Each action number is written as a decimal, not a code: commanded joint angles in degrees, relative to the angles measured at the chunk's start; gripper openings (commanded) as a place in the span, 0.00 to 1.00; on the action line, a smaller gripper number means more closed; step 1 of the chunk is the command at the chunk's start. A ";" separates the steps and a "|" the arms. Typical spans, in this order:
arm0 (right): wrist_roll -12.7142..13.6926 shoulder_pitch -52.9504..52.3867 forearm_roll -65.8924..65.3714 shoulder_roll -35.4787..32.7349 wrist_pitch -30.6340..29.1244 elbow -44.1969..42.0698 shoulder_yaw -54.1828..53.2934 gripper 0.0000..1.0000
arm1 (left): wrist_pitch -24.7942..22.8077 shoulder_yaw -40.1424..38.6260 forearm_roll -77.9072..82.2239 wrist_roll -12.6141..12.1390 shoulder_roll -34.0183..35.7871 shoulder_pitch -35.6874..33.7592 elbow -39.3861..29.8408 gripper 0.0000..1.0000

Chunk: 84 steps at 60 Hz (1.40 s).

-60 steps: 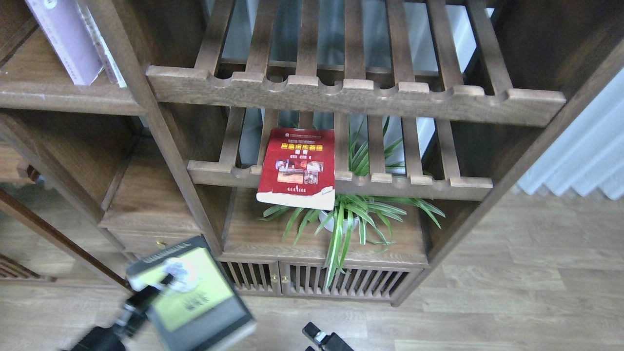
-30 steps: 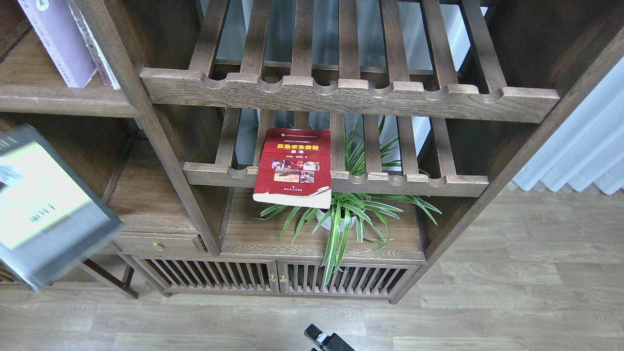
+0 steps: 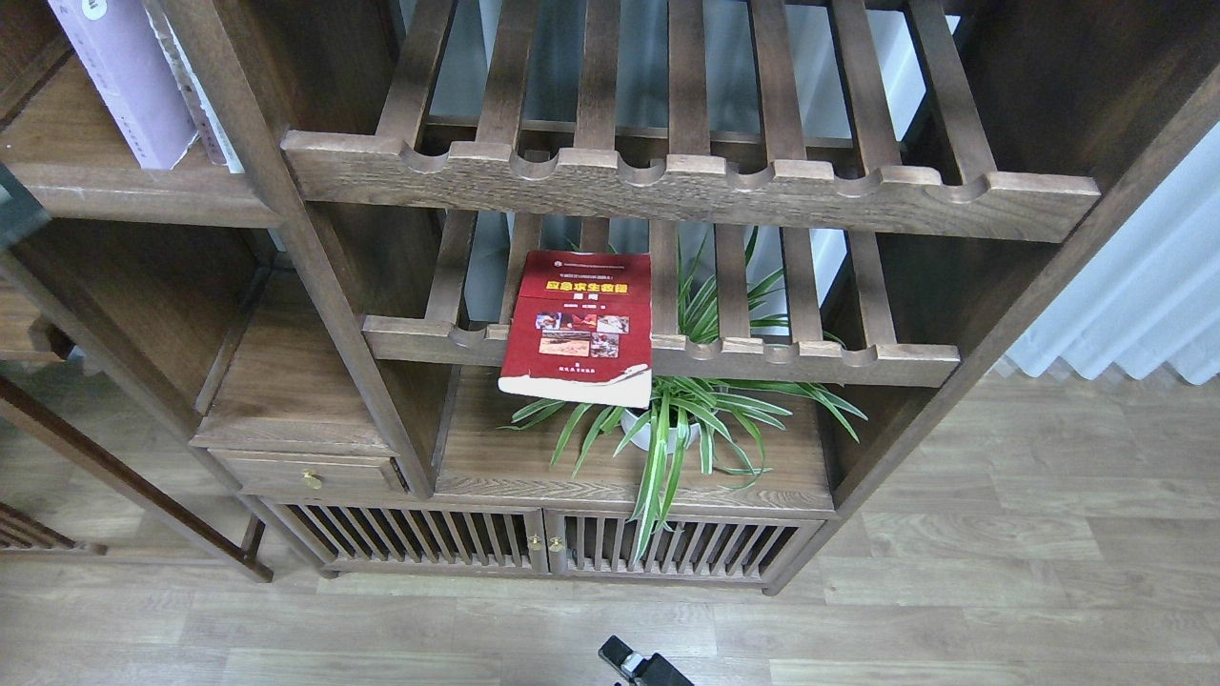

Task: Organize books on shelf
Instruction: 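Carry the white-and-green book with the left gripper to the tall bookcase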

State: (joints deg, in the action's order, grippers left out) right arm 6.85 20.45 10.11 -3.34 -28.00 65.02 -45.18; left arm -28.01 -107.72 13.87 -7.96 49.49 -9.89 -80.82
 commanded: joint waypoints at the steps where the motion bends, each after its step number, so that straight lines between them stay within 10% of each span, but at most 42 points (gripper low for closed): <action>1: 0.00 0.47 -0.01 0.00 0.00 0.01 0.01 1.00 | 0.01 3.39 6.43 -0.04 -2.38 -7.95 2.51 0.09; 44: -0.09 0.91 0.08 0.00 0.00 0.01 -0.17 1.00 | 0.01 24.22 25.86 -0.65 -13.45 -50.75 29.13 0.11; 84: -0.18 0.82 0.52 0.00 0.00 0.01 -0.17 1.00 | 0.01 31.08 19.71 -0.39 -17.41 -52.60 34.59 0.53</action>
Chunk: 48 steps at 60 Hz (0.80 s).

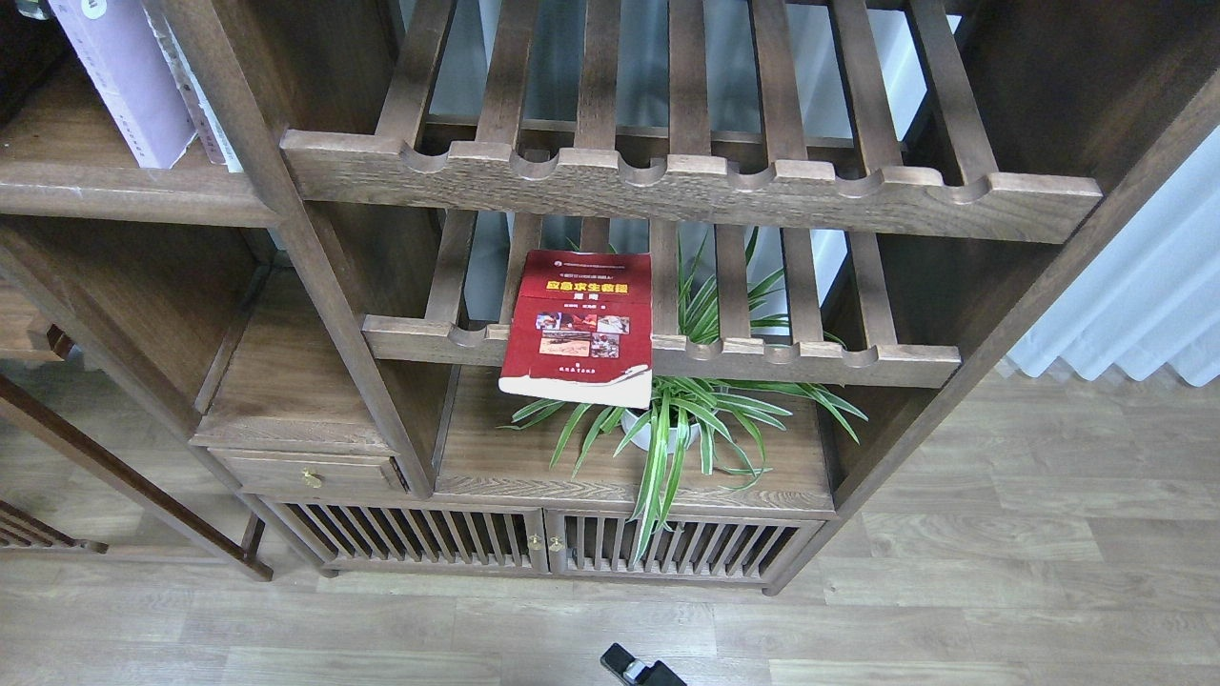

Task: Organize books on shelf
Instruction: 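Carry the white-and-green book with the left gripper to the tall bookcase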

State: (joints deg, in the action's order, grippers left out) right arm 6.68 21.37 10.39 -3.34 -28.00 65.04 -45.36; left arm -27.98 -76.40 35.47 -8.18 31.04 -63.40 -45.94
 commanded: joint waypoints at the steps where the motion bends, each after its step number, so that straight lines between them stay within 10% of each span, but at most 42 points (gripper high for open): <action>1: 0.00 -0.10 0.25 0.00 0.00 0.00 0.01 1.00 | -0.02 -0.24 -1.98 -0.08 1.13 0.91 -0.29 0.53; 21: -0.09 -0.89 0.25 0.35 0.00 0.00 -0.08 1.00 | -0.02 -2.08 -10.33 0.00 6.84 6.00 -4.86 0.52; 48: -1.32 -2.56 0.33 1.84 0.00 -0.09 -1.40 1.00 | -0.02 -16.32 -19.74 -0.17 11.85 34.92 -24.81 0.53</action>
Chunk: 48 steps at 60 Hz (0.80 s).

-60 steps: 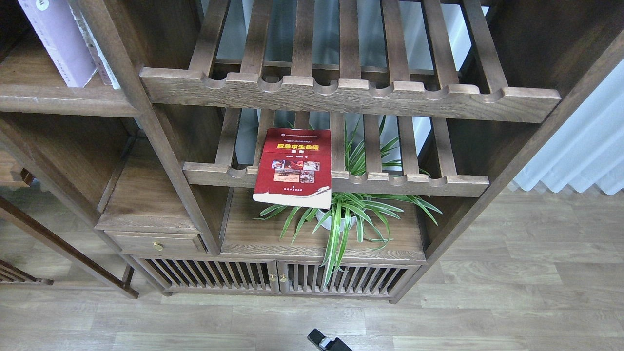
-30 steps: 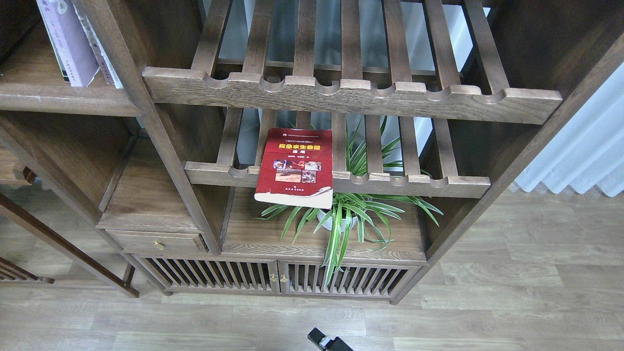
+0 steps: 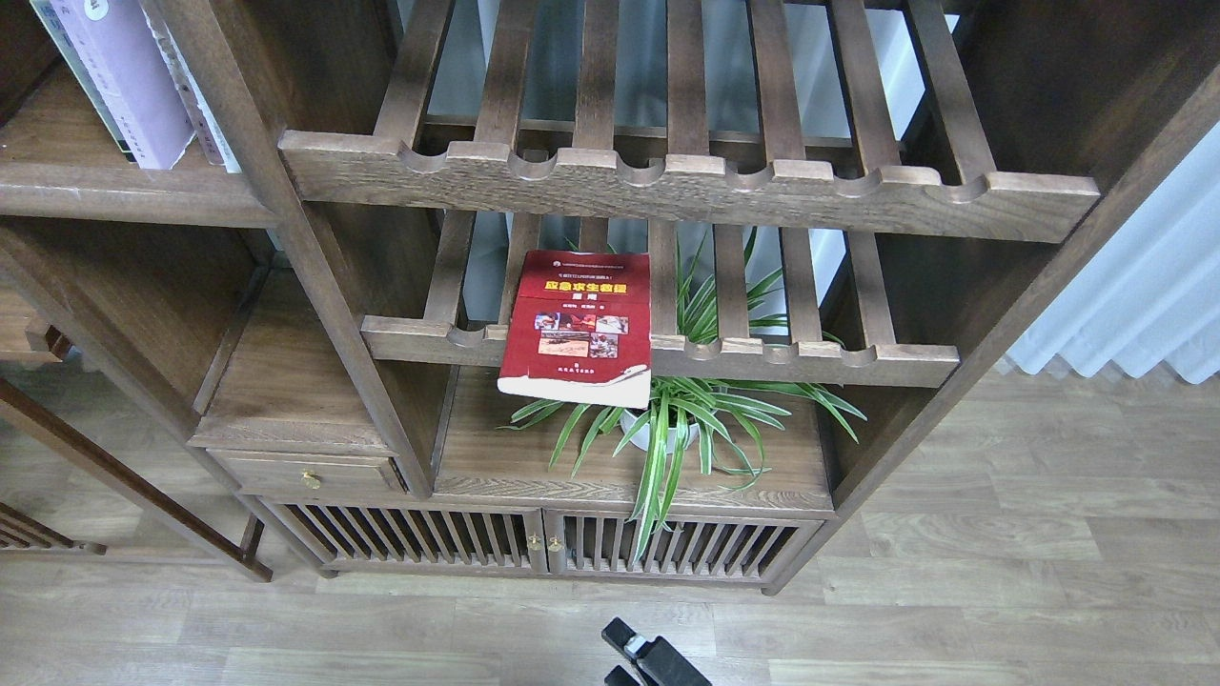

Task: Organize books on shelf
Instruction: 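Carry the white-and-green book with the left gripper to the tall bookcase, then reach the right gripper to the red book and tip it off the shelf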

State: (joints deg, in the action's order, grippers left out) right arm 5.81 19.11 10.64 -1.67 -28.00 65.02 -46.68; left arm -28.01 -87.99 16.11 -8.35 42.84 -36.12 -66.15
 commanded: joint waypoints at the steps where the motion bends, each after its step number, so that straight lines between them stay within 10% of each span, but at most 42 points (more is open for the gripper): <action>1: -0.45 -0.30 0.08 0.18 0.00 -0.07 -0.08 1.00 | 0.01 -5.09 -0.47 0.09 0.05 8.16 -4.95 0.53; 17: -0.53 -0.39 0.08 0.27 0.00 -0.16 -0.08 1.00 | 0.01 -11.33 -6.97 0.18 -1.10 25.12 -12.51 0.57; 48: -0.62 -6.97 0.52 1.67 0.00 -4.46 -2.01 1.00 | 0.01 -7.91 -7.68 -0.08 -16.21 42.35 -12.96 0.95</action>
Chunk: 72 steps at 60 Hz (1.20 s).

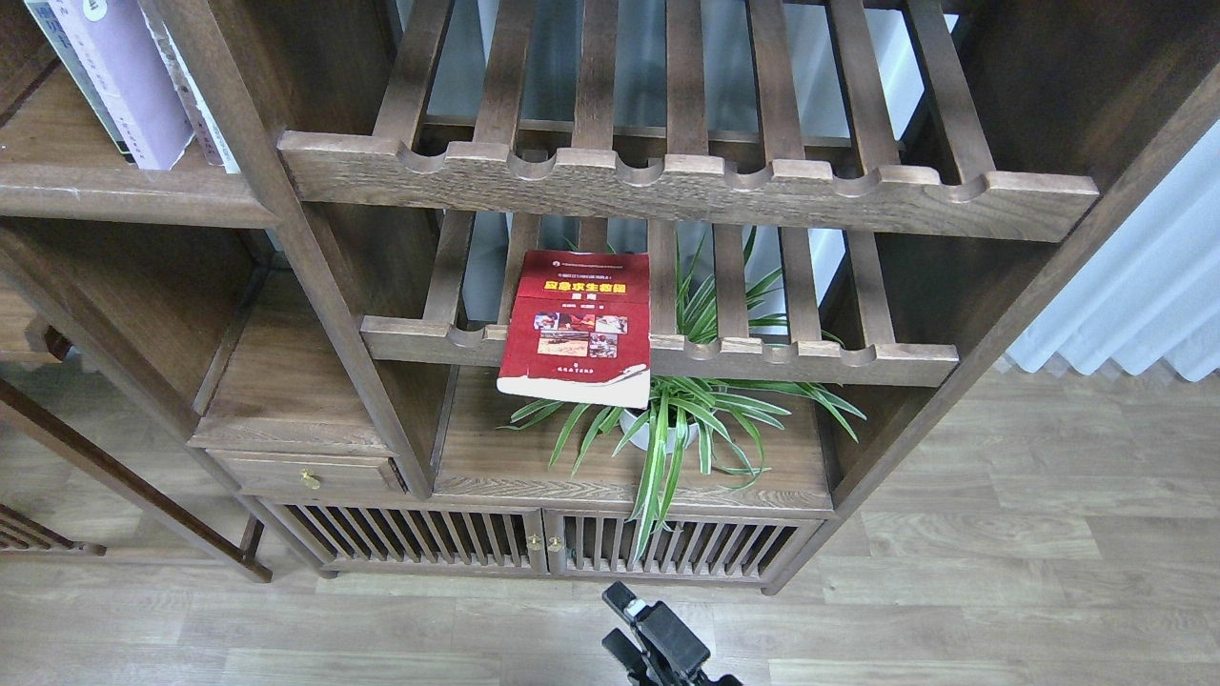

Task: Organize books on shelf
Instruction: 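Reach the right gripper to the red book and tip it off the shelf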

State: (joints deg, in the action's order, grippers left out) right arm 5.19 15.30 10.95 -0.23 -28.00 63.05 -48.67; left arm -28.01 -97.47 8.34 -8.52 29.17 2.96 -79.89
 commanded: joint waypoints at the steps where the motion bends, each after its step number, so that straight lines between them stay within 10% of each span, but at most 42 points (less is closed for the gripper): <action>1: -0.01 -3.34 0.21 0.23 0.00 -2.58 -0.02 1.00 | 0.01 1.66 0.09 0.08 -2.63 3.55 0.87 0.96; 30: -3.00 -16.52 0.03 0.23 0.00 -2.93 -0.37 1.00 | 0.01 2.46 -0.08 0.44 -4.92 6.89 15.20 0.99; 72: -6.16 -27.69 -1.72 0.23 6.03 -4.16 0.68 1.00 | 0.01 2.10 -0.08 0.61 -4.92 7.50 15.90 0.99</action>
State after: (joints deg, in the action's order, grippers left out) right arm -0.58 -10.84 9.31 0.00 -22.68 58.99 -48.14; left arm -28.00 -95.32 8.26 -7.94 24.21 10.46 -64.05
